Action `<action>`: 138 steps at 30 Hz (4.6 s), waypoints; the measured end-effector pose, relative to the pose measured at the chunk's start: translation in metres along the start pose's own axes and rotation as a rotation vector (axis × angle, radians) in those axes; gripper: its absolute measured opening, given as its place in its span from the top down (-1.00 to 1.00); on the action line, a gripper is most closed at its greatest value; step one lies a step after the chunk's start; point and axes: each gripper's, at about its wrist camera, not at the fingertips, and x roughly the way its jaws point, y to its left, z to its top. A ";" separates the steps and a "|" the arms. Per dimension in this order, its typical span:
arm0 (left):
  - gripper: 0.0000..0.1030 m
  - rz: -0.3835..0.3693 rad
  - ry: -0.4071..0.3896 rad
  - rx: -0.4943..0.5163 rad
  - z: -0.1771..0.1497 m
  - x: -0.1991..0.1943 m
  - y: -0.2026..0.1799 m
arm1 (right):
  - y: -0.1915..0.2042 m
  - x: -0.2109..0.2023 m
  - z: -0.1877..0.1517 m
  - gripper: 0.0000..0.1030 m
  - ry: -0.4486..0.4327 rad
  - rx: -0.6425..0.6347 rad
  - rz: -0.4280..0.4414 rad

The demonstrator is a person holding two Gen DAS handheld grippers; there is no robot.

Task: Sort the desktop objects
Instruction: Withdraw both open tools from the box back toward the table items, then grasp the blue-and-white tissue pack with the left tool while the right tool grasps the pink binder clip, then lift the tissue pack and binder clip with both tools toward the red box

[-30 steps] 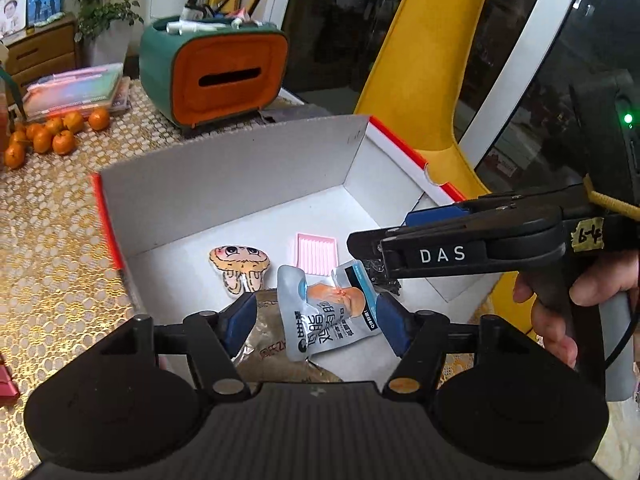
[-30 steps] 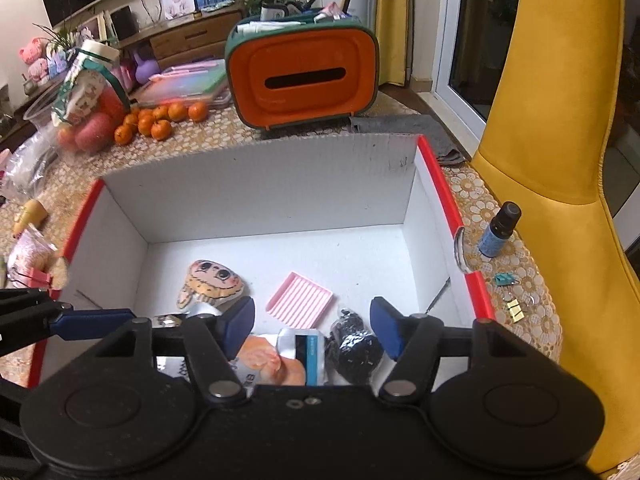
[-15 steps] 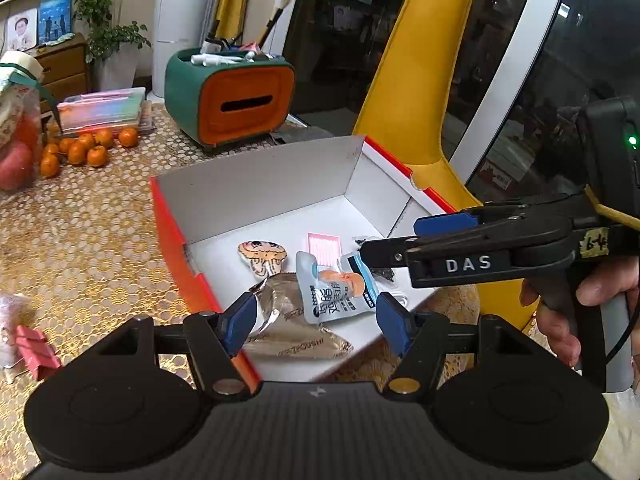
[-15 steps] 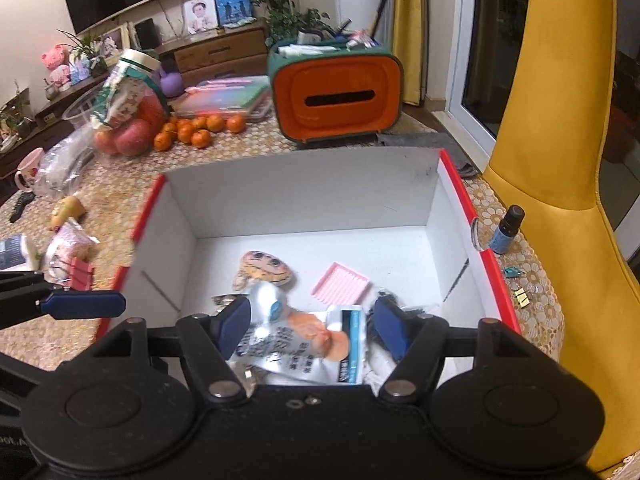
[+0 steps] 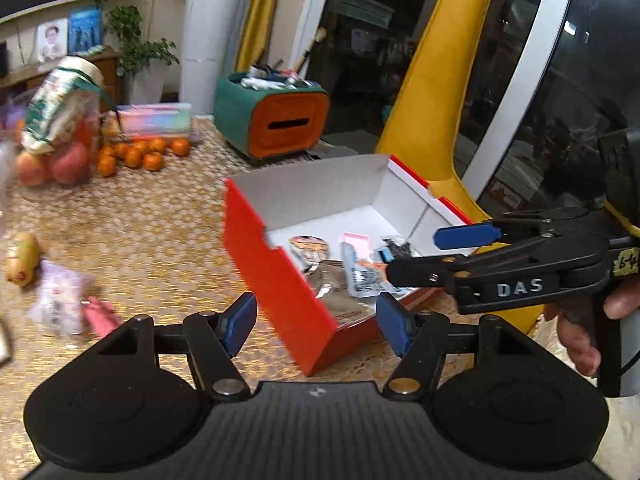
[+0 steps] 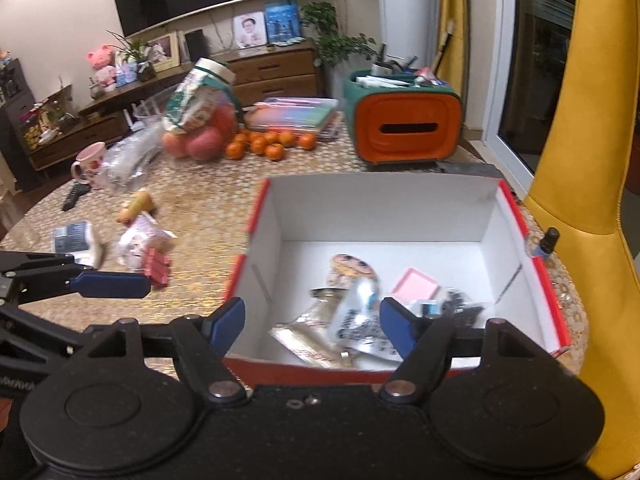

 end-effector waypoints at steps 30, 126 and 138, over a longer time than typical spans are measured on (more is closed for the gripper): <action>-0.38 0.215 0.053 -0.209 -0.094 -0.107 0.180 | 0.149 0.046 -0.035 -0.67 0.116 -0.144 0.101; 0.42 0.139 0.097 -0.266 -0.093 -0.017 0.328 | 0.197 0.205 -0.001 0.56 0.199 -0.251 0.094; 0.42 0.129 0.103 -0.310 -0.102 -0.035 0.276 | 0.184 0.163 -0.019 0.56 0.186 -0.211 0.127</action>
